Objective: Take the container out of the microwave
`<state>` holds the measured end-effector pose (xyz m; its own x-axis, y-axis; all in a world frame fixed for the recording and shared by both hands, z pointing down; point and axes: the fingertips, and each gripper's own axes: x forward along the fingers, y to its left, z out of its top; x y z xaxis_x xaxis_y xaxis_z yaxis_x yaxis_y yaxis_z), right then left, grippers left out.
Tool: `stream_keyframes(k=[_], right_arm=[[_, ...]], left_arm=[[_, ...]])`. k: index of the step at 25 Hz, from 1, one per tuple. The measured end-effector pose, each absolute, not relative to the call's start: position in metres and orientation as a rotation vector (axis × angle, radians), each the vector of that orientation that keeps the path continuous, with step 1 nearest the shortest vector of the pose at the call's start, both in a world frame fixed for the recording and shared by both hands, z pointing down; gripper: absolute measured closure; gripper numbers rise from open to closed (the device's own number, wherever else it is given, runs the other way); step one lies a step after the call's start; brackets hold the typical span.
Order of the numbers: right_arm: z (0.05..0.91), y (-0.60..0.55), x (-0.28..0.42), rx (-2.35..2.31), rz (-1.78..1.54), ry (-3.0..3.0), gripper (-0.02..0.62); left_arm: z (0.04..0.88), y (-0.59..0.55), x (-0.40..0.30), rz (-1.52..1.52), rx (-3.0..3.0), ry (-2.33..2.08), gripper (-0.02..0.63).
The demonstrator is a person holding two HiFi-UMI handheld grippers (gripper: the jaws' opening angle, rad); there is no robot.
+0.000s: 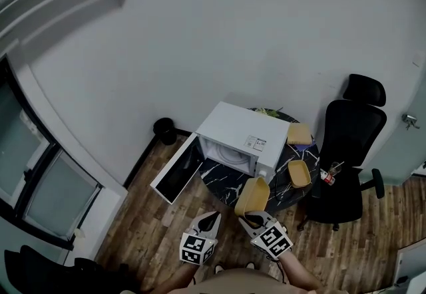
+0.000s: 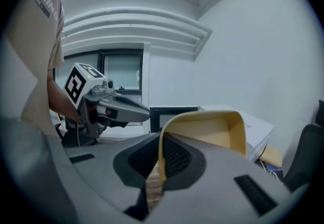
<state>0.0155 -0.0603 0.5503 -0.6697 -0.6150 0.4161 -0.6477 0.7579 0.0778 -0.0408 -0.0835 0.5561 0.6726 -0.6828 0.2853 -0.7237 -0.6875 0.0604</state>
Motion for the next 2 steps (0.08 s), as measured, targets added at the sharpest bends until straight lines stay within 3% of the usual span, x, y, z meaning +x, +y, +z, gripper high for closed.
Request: stream_keyframes(k=[2], right_arm=[[0.5534, -0.0632, 0.0165, 0.962, 0.105, -2.527, 0.583]], left_arm=[[0.5568, -0.0866, -0.0401, 0.348, 2.712, -1.151, 0.600]])
